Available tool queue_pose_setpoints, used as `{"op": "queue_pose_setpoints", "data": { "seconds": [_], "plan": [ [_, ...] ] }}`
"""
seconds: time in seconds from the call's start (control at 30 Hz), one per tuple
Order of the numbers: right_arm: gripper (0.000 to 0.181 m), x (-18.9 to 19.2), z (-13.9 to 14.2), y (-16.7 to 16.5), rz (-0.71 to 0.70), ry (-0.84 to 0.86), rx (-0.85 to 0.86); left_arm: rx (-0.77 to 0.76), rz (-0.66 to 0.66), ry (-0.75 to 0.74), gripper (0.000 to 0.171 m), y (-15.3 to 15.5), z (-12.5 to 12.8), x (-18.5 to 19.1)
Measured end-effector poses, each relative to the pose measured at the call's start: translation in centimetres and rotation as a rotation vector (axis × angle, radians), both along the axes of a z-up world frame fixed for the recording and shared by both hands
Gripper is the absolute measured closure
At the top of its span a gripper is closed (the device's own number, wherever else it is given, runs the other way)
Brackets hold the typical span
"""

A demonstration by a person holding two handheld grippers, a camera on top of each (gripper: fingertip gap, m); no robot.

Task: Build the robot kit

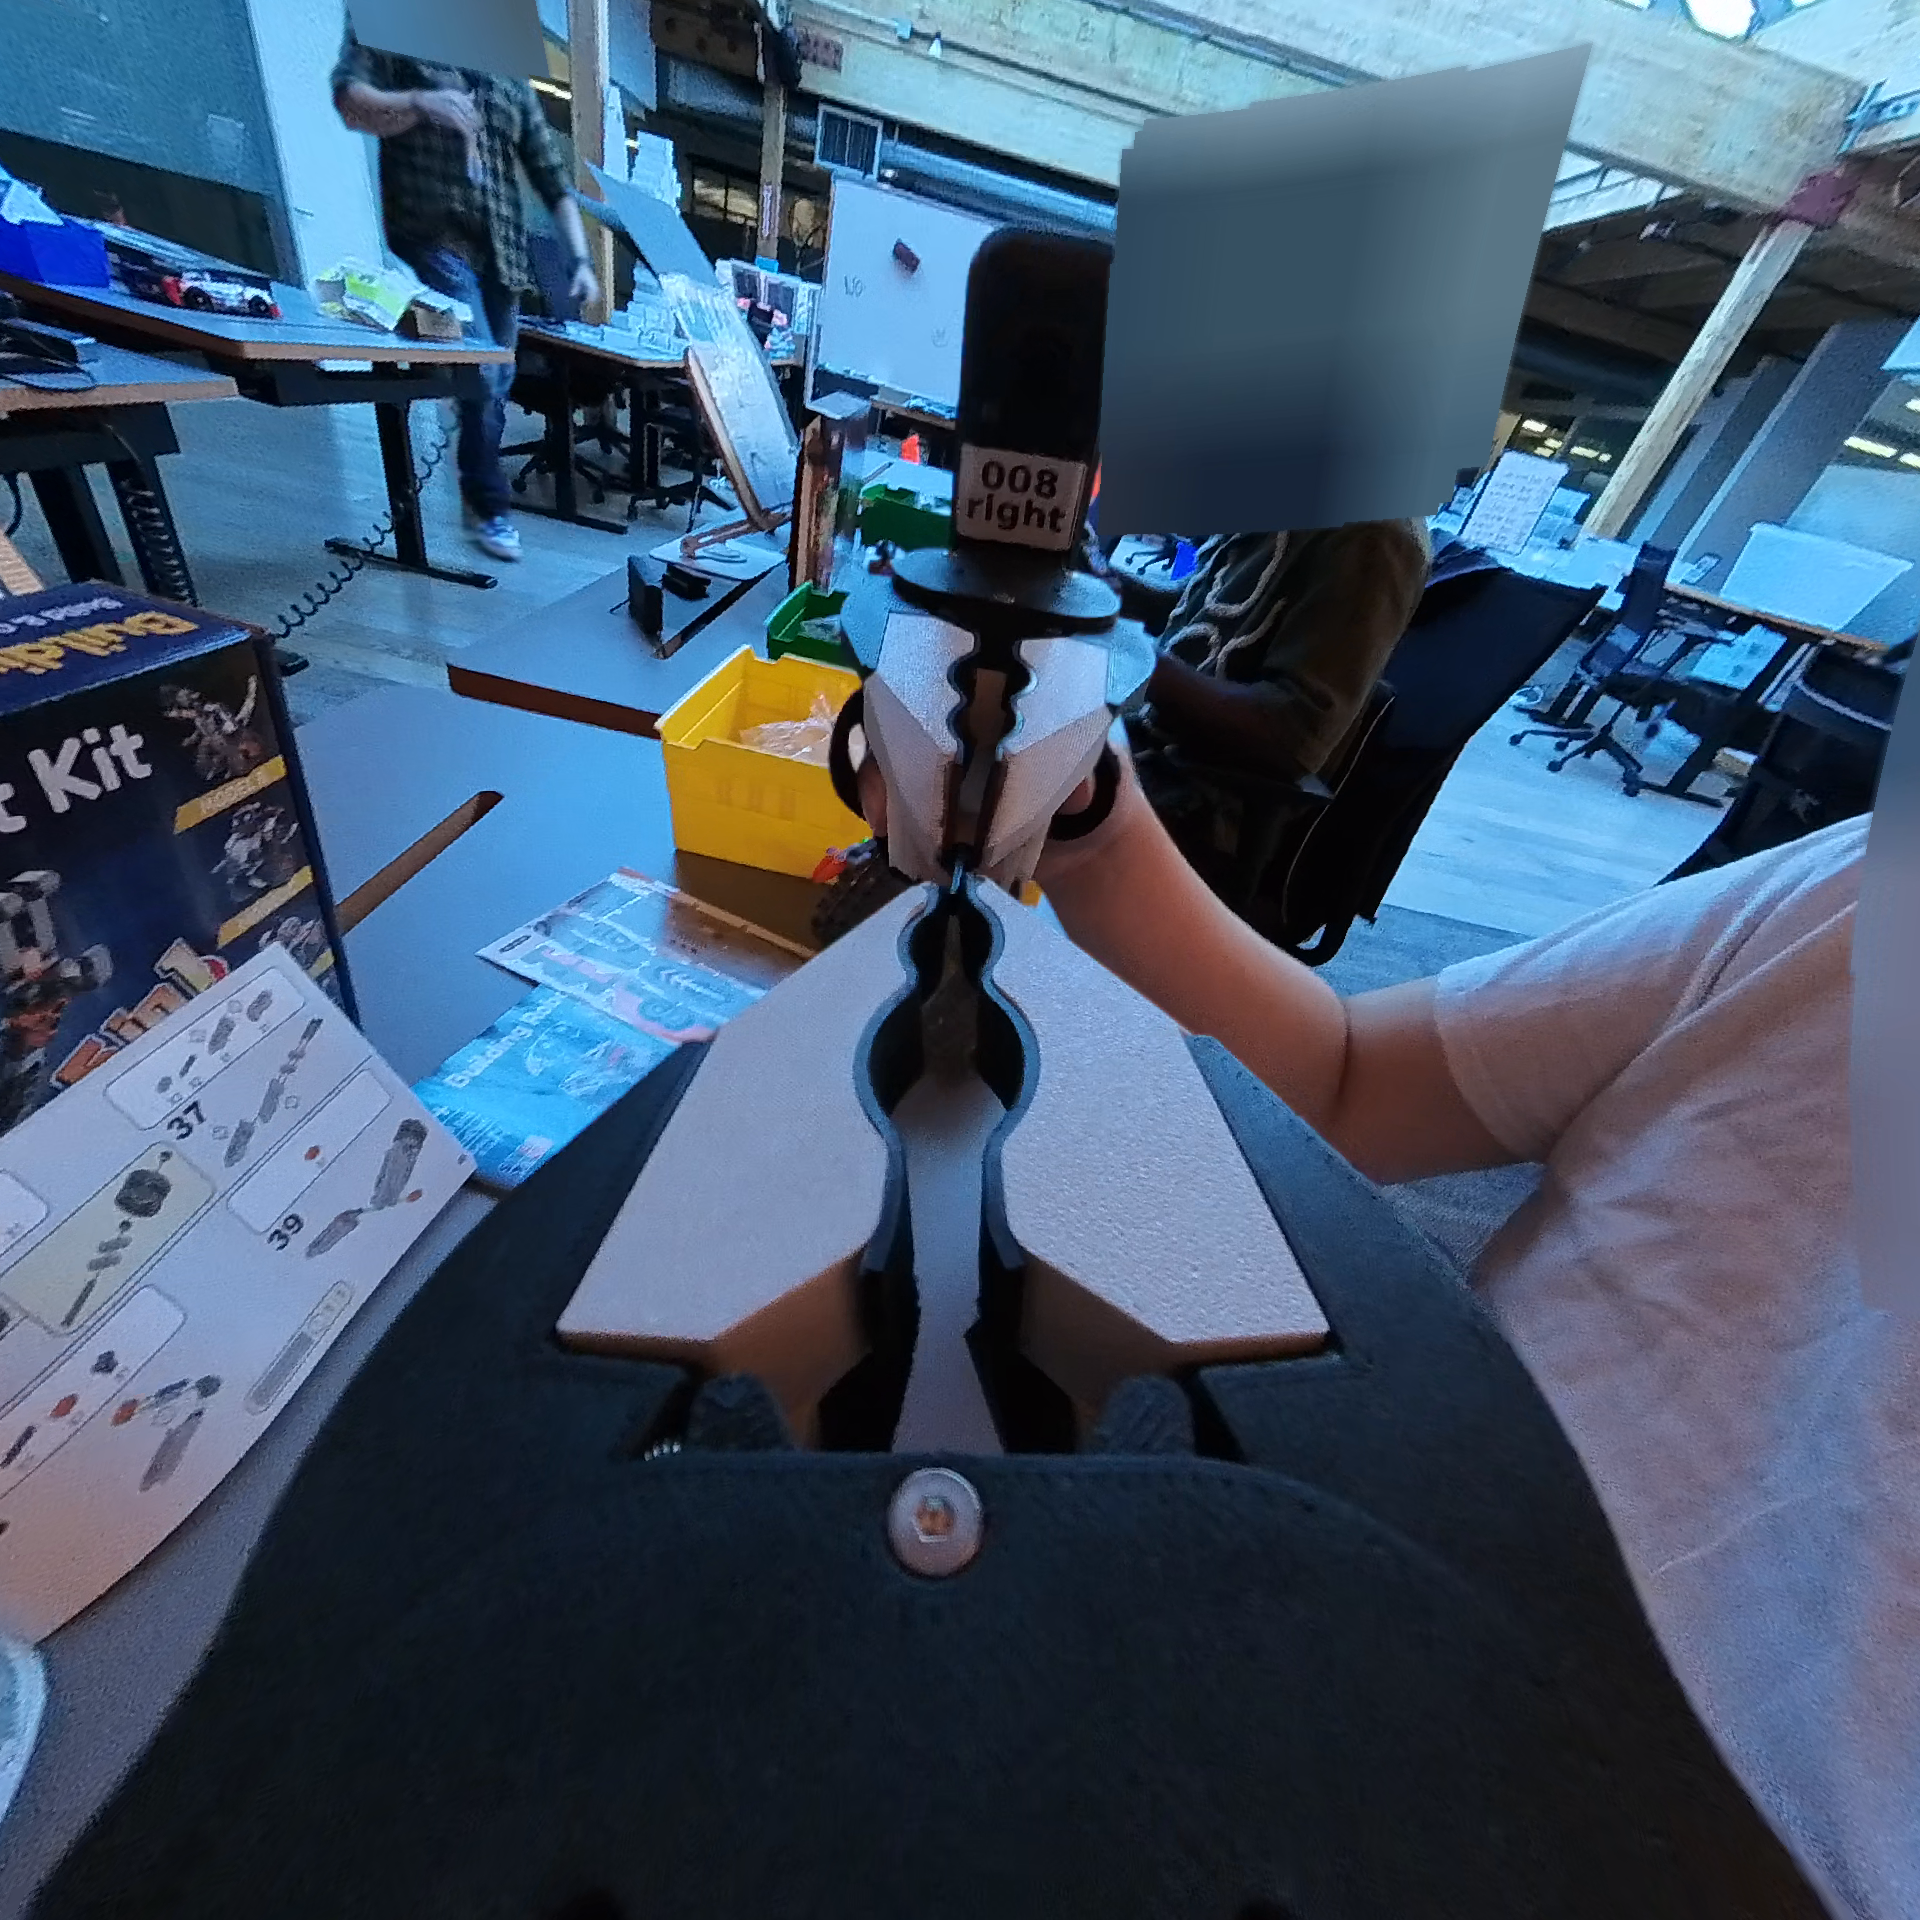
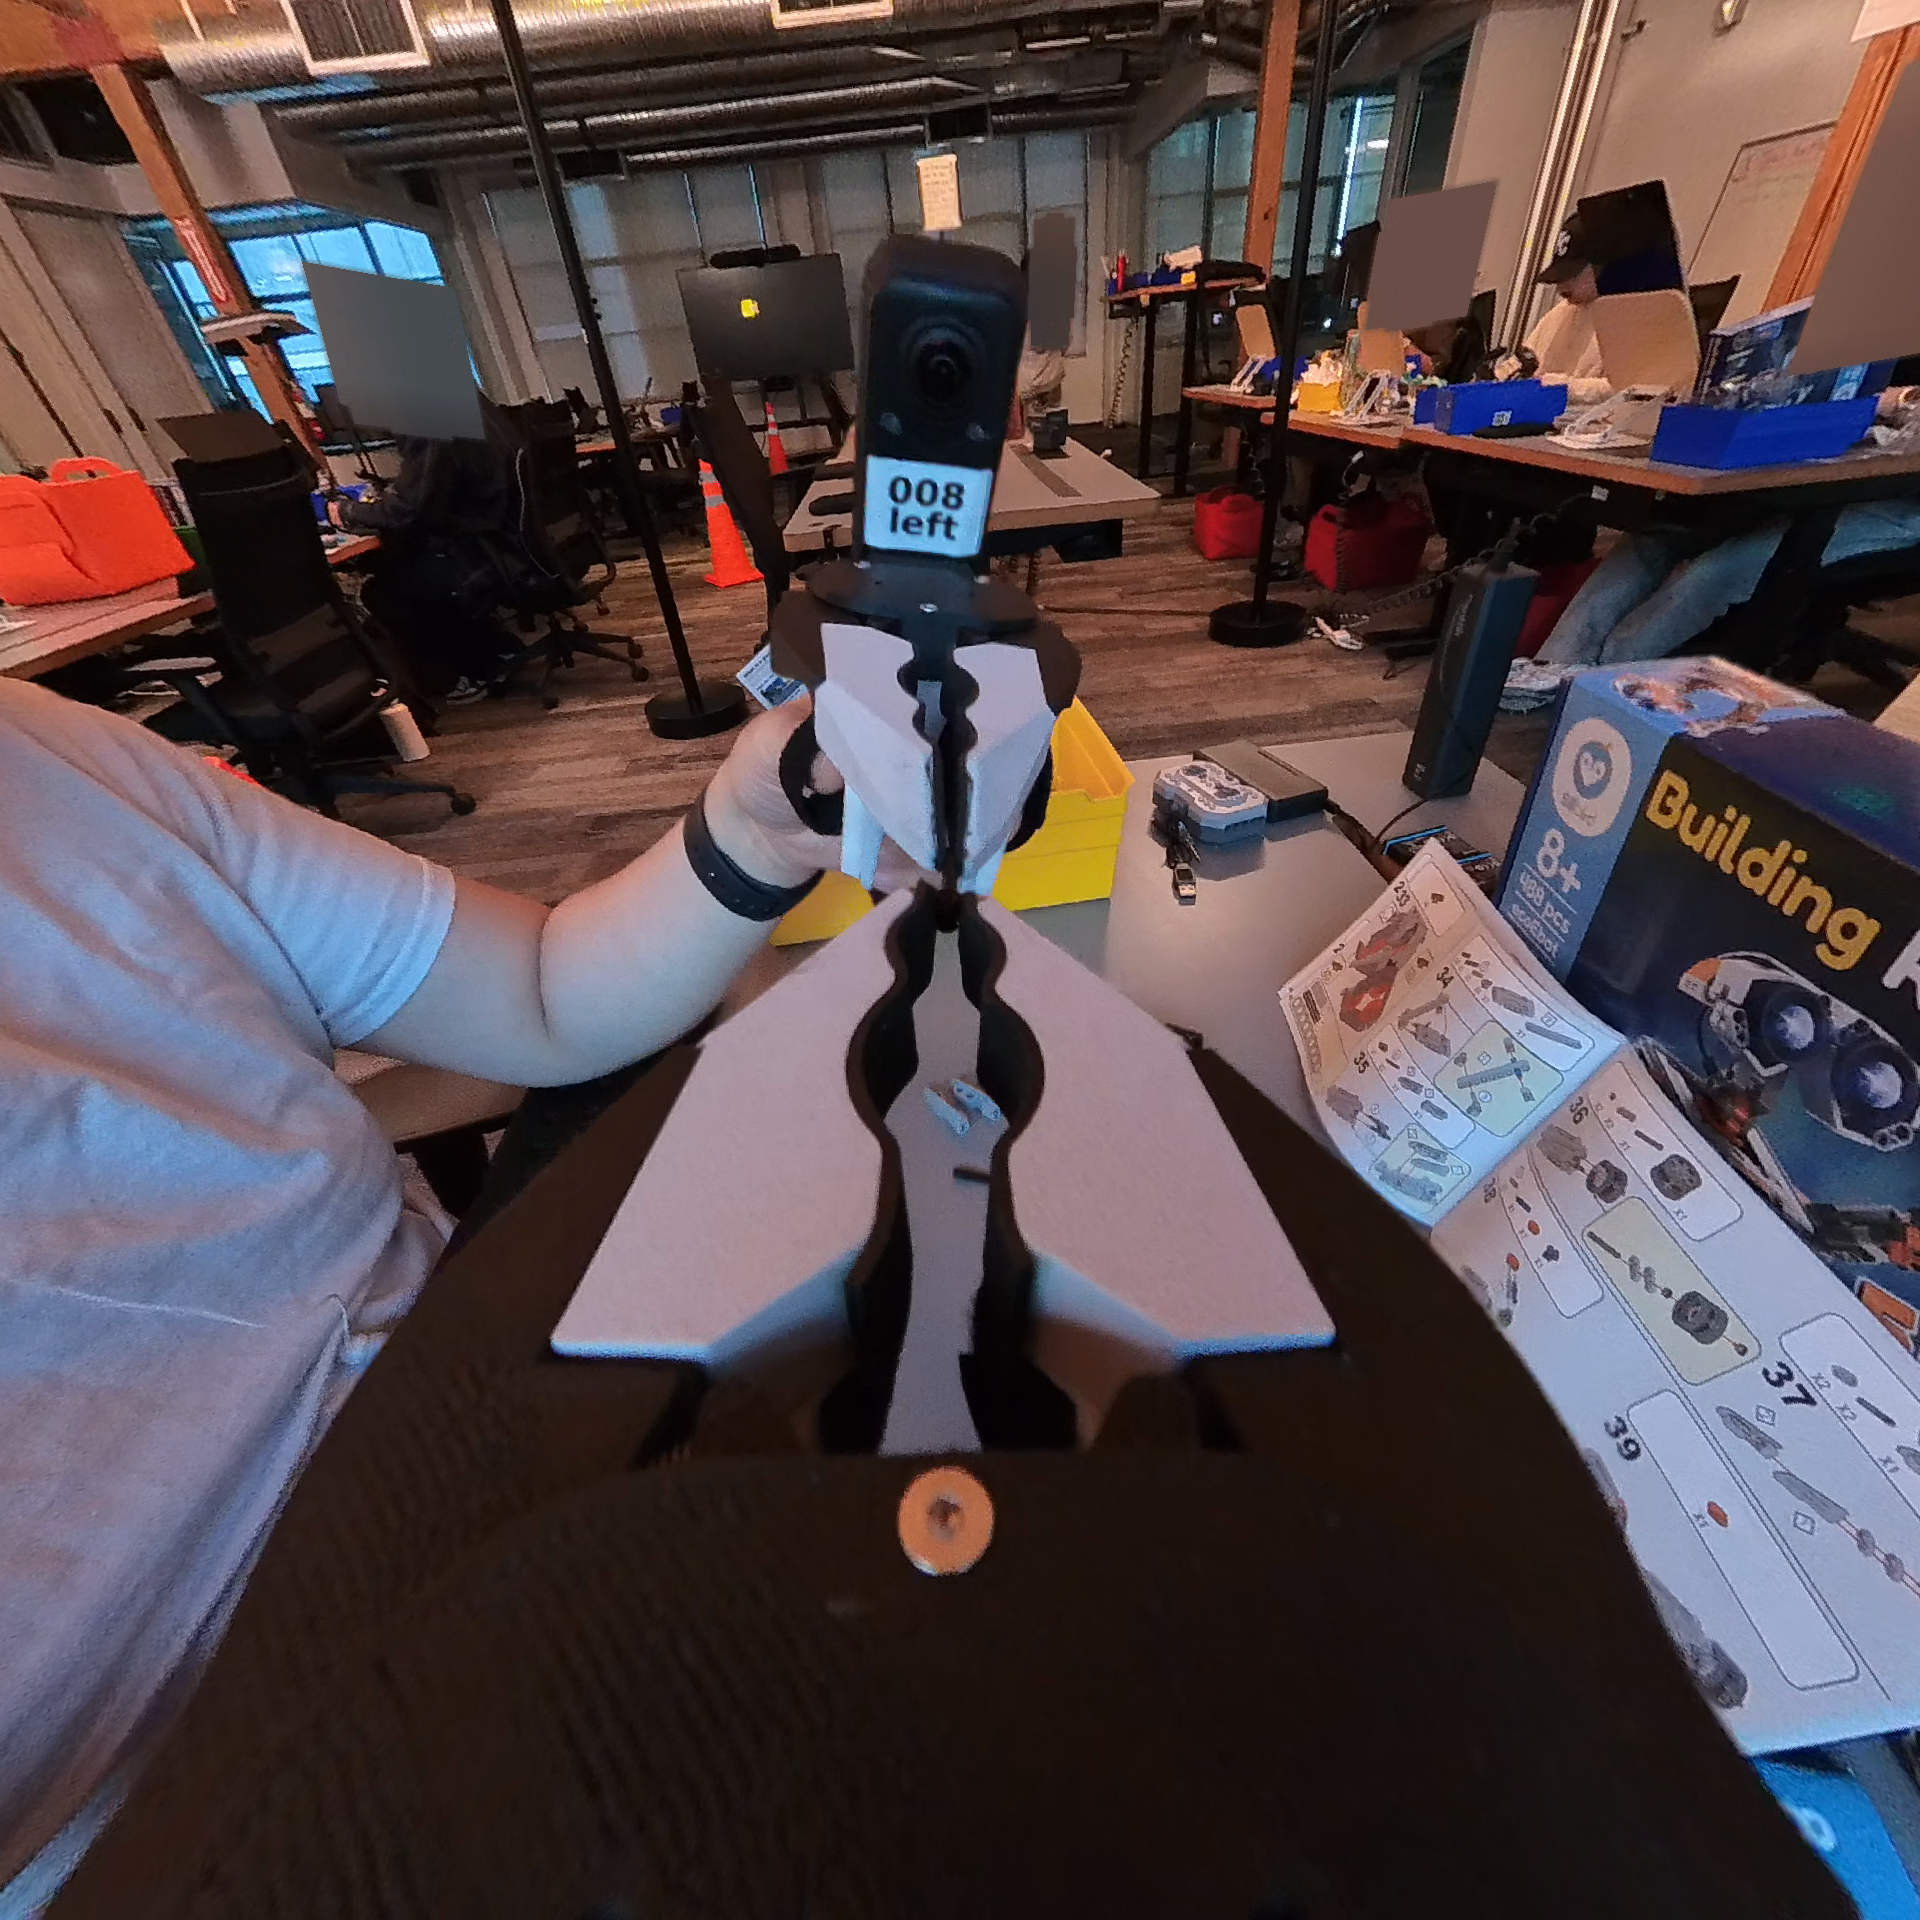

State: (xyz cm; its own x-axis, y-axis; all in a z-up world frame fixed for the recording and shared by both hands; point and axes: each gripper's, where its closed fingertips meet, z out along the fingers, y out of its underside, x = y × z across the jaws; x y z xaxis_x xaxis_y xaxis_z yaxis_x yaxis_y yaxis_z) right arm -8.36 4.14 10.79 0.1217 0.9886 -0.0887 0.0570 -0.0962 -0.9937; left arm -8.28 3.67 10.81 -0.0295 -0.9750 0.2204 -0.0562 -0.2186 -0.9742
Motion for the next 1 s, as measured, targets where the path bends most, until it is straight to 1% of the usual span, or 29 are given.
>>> {"op": "queue_pose_setpoints", "data": {
  "seconds": [0.1,0.13,0.17,0.2,0.27,0.33,0.4,0.43,0.5,0.67,0.77,0.8,0.83,0.9,0.93,1.0],
  "plan": [
    [0.179,-0.3,-1.6,1.1,-0.021,-0.022,-0.033,0.027,0.025,0.069,0.171,0.7,-1.6,-0.4],
    [0.173,-0.3,-2.7,2.1,-0.068,-0.060,-0.047,0.037,0.057,0.111,0.171,1.2,-2.6,-0.9],
    [0.156,0.0,-4.0,3.4,-0.142,-0.120,-0.051,0.046,0.099,0.166,0.171,2.0,-3.8,-1.5],
    [0.149,0.6,-5.4,4.8,-0.224,-0.198,-0.033,0.058,0.153,0.236,0.171,2.9,-5.4,-2.4],
    [0.150,2.1,-7.3,6.7,-0.344,-0.325,0.026,0.076,0.257,0.411,0.171,4.8,-9.7,-4.9],
    [0.155,2.4,-8.2,7.1,-0.355,-0.355,0.020,0.043,0.316,0.568,0.171,5.9,-15.0,-7.1],
    [0.156,2.0,-8.8,7.2,-0.337,-0.338,-0.029,-0.025,0.324,0.629,0.171,5.8,-19.2,-8.0],
    [0.157,1.8,-9.2,7.3,-0.330,-0.334,-0.051,-0.041,0.336,0.640,0.171,5.9,-20.6,-8.3],
    [0.157,1.4,-10.3,7.5,-0.330,-0.351,-0.079,-0.016,0.375,0.665,0.171,6.4,-22.5,-8.7],
    [0.156,1.8,-14.0,8.6,-0.433,-0.485,-0.081,0.033,0.414,0.819,0.171,6.7,-25.9,-10.5],
    [0.155,1.5,-16.2,8.6,-0.456,-0.543,-0.088,0.059,0.434,0.864,0.171,6.8,-27.0,-11.3],
    [0.154,1.5,-16.9,8.6,-0.470,-0.556,-0.094,0.069,0.454,0.862,0.162,7.0,-26.9,-11.4],
    [0.152,1.6,-17.3,8.8,-0.504,-0.565,-0.095,0.073,0.491,0.870,0.144,7.5,-26.8,-11.8],
    [0.147,2.2,-17.7,9.2,-0.612,-0.570,-0.087,0.068,0.561,0.897,0.117,8.0,-26.4,-12.4],
    [0.145,2.6,-17.6,9.3,-0.677,-0.559,-0.072,0.063,0.590,0.889,0.110,8.0,-25.8,-12.4],
    [0.145,3.3,-17.6,8.8,-0.779,-0.545,-0.042,0.063,0.649,0.835,0.105,7.4,-24.0,-11.5]
  ]
}}
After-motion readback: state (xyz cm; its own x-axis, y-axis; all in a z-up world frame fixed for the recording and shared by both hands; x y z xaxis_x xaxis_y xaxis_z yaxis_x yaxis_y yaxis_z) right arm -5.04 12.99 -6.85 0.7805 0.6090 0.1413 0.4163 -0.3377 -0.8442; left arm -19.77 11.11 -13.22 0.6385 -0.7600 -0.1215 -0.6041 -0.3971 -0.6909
